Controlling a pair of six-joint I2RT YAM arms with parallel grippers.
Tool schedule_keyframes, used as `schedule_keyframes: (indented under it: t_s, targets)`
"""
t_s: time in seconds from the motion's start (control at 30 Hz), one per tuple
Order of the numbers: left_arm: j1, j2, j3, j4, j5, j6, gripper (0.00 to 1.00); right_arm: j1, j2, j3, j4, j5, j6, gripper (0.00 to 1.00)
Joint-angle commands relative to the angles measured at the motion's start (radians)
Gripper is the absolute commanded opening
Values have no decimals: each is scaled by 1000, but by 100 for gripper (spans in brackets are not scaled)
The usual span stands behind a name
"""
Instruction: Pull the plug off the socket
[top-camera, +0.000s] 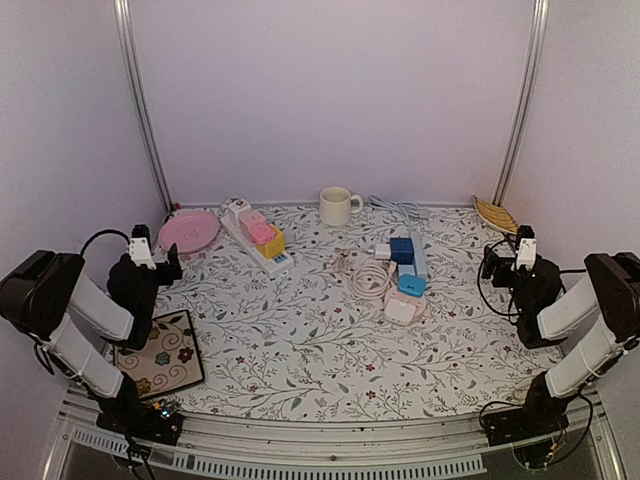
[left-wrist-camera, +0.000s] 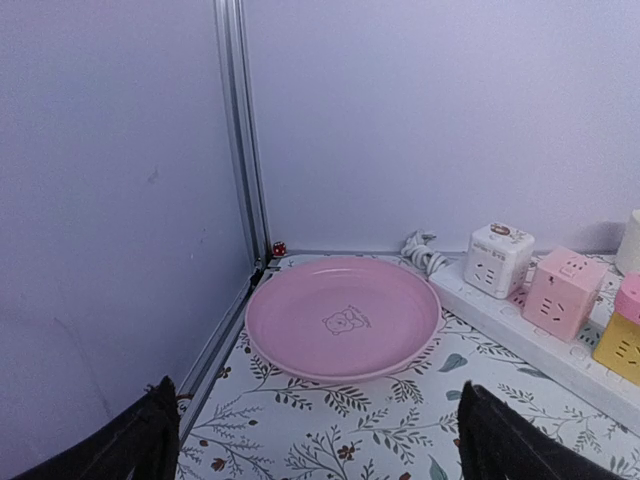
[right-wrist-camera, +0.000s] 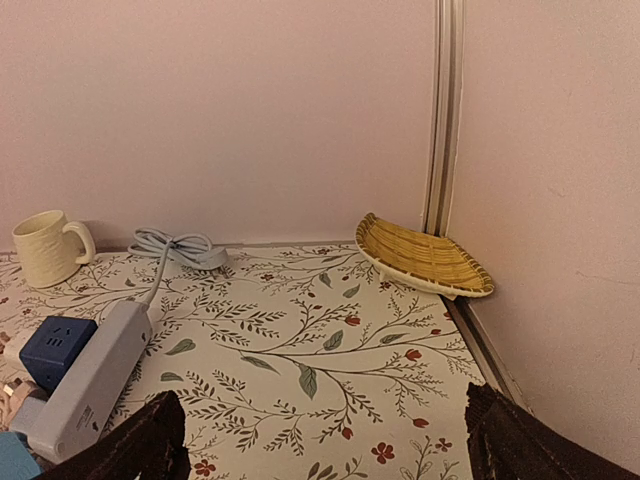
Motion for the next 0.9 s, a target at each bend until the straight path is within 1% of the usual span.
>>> schedule_keyframes:
  t_s: [0.0, 0.87]
  targets:
    - [-3, 11, 4, 31, 1, 13, 97, -1, 5, 9, 37, -1, -6, 99]
    - [-7, 10, -2, 42, -4, 14, 97, -1, 7, 12, 33, -4, -6, 99]
